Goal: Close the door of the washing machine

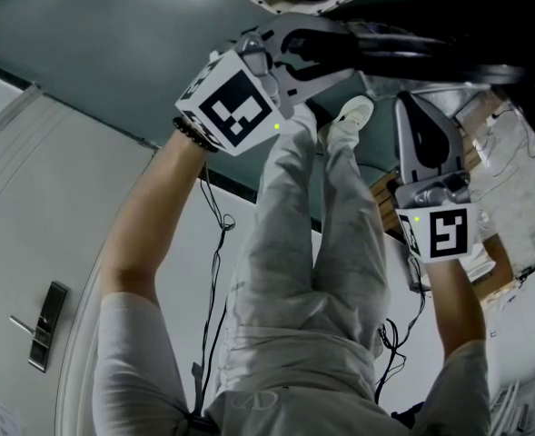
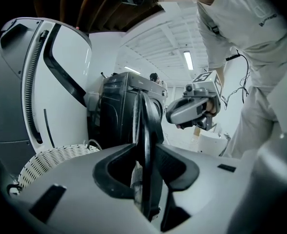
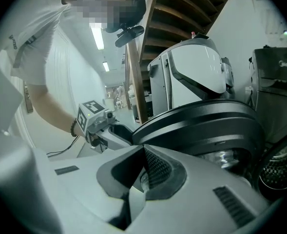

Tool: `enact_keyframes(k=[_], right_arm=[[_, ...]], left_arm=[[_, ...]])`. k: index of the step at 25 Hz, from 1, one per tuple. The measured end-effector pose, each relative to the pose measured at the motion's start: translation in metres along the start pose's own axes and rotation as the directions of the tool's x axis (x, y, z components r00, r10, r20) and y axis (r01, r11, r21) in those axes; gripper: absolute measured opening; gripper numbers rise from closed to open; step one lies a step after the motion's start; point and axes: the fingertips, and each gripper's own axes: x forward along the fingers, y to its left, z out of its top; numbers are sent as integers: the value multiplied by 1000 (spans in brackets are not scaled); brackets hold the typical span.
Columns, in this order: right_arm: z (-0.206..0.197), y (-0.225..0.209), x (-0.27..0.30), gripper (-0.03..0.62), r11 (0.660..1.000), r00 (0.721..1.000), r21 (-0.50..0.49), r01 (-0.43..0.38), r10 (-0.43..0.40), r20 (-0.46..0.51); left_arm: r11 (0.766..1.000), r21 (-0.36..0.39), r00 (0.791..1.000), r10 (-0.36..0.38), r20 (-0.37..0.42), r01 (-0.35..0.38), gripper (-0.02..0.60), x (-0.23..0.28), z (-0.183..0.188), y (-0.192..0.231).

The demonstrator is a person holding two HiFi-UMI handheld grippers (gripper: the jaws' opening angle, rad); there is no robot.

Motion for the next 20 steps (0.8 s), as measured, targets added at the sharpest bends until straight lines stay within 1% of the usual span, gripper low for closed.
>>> enact_keyframes(k=[4,7,11,15,20], right_arm=[[-2,-1,-1,11,999,1000,24,22,-23,8],[-7,-1,-3,11,1000,1000,22,21,-22,8],[-12,-3,-11,11,999,1000,24,30,-30,-1],[-20,-4,-16,11,999,999,21,39,-39,-14],[-33,-3,-26,11,997,997,37,68,-67,-36]], left_arm=[[1000,-14,1000,-6,-2,6,100,1,0,1],[1000,-11,1000,4,-15,-4,84,4,-2,0],[1000,-18,1000,21,-14,-22,83,9,-1,-6],[999,-15,999,39,-34,-40,81,9,-2,-7],[996,-34,996,77,-55,-79,80,11,-4,-19]])
